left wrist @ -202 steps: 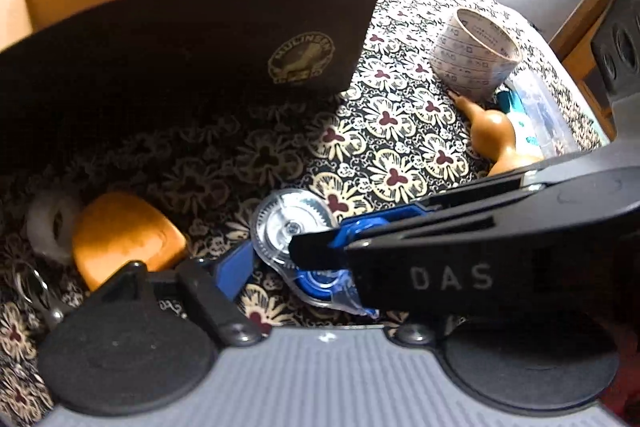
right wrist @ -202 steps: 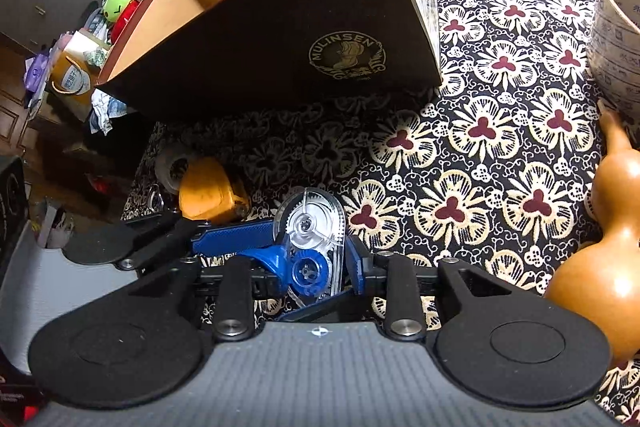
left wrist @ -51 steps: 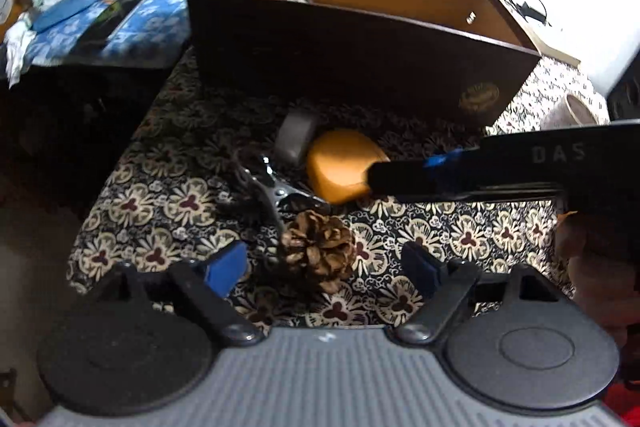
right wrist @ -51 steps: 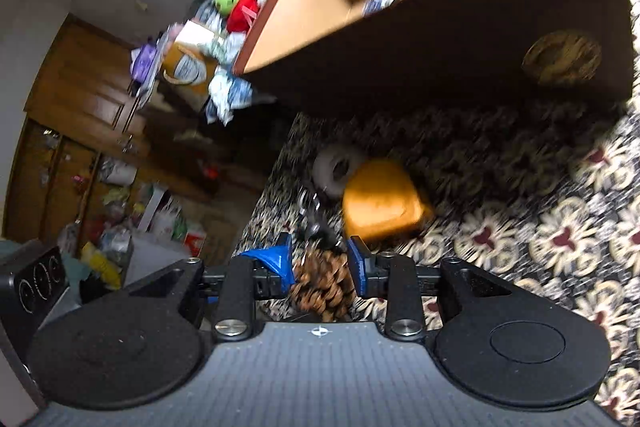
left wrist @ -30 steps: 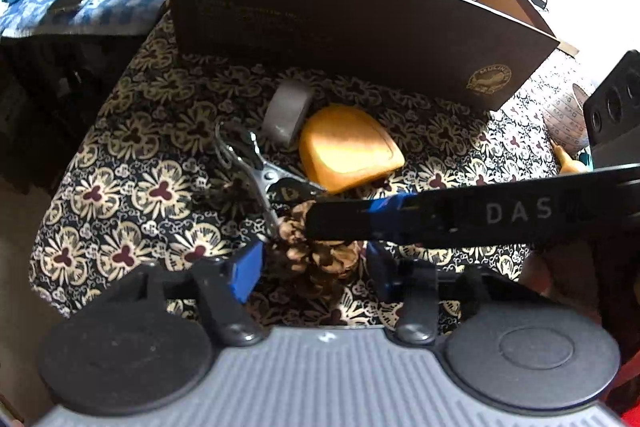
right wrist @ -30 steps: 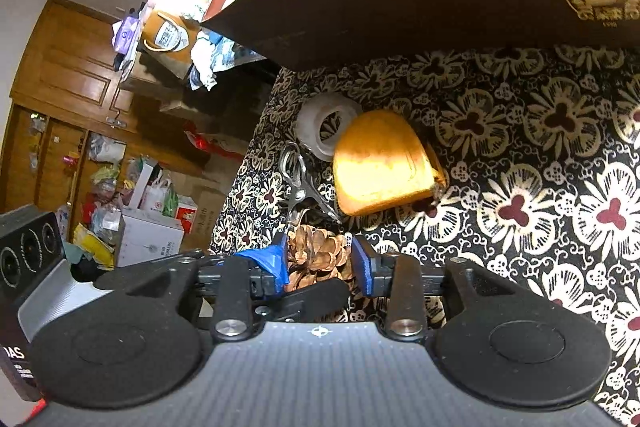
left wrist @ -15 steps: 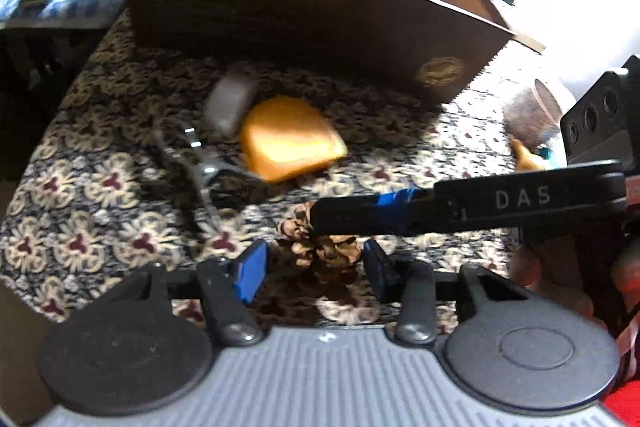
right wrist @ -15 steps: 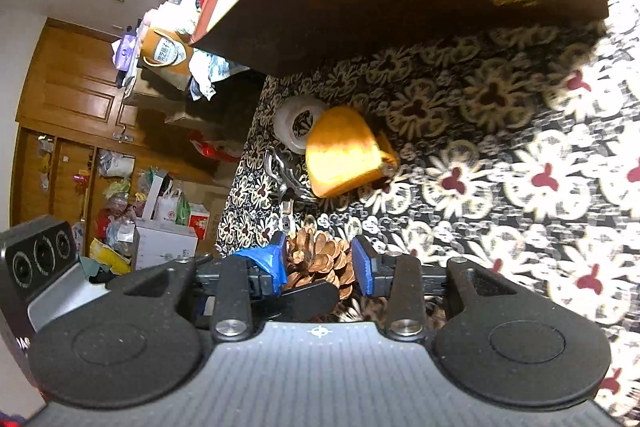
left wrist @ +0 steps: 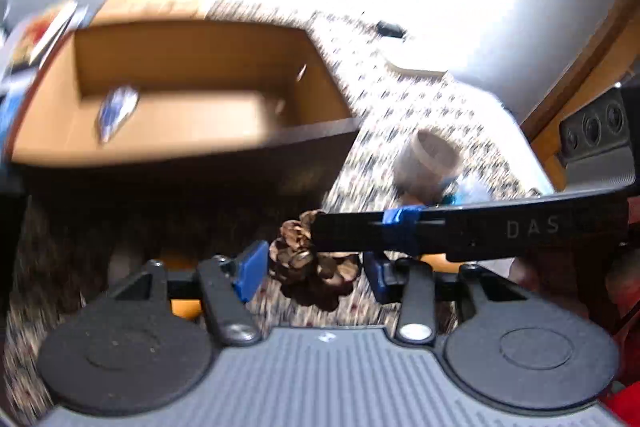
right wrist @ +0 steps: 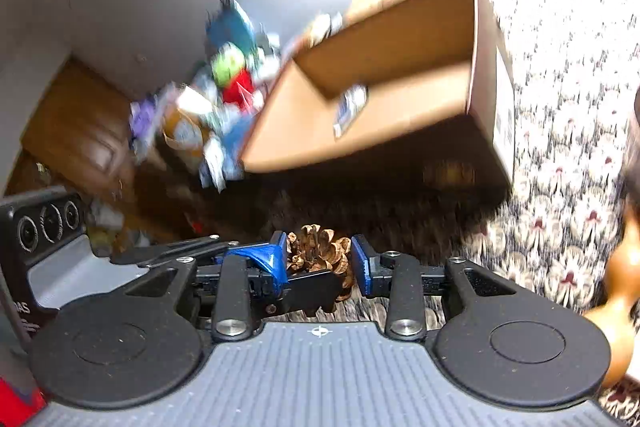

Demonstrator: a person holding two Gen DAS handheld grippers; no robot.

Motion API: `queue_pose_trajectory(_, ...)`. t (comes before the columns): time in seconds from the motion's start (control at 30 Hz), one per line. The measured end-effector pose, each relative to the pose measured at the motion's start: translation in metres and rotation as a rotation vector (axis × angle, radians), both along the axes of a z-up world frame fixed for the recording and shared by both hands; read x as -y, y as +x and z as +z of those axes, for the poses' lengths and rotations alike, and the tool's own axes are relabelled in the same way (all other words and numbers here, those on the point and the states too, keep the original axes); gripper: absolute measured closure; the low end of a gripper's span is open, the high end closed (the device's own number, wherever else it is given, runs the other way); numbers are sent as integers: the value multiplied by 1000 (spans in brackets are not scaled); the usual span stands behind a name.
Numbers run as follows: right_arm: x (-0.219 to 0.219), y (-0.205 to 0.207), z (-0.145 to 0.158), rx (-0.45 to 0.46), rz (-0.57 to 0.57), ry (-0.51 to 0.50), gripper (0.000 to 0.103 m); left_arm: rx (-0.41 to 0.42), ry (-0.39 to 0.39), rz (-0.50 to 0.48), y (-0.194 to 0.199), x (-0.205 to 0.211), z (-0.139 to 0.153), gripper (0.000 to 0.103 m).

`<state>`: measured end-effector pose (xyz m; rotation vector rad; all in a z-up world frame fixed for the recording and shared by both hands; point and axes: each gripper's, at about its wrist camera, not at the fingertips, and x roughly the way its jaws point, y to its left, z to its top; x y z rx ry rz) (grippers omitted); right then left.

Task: Organize rigid objects
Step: 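Carry the pine cone with the right gripper into the box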

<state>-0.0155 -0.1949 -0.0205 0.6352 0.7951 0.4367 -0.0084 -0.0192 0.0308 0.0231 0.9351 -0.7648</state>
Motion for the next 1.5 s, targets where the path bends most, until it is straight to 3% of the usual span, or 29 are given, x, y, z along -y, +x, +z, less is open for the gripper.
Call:
queue_pose_trajectory(0.23, 11, 36, 34, 134, -68, 4, 85, 139, -50, -13, 38, 11, 41, 61)
queue_pose_trajectory(0.43, 4, 92, 42, 120, -59, 5, 85, 161, -22, -7, 92, 4, 50, 61)
queue_pose_trajectory(0.6, -7, 143, 33, 46, -62, -7, 85, 106, 7, -9, 151, 0, 34, 61)
queue_pose_trajectory(0.77, -17, 190, 9, -91, -83, -38, 85, 3, 57, -33, 208, 0, -1, 61)
queue_pose_trajectory(0.93, -26, 220, -13, -179, -116, -58, 84, -46, 119, -53, 246, 1, -29, 60)
queue_pose_trajectory(1.17, -32, 248, -38, -257, -167, -37, 85, -106, 164, -65, 279, 0, -53, 59)
queue_pose_trajectory(1.5, -44, 270, -55, -269, -201, -92, 84, -111, 286, -55, 298, 4, -75, 57)
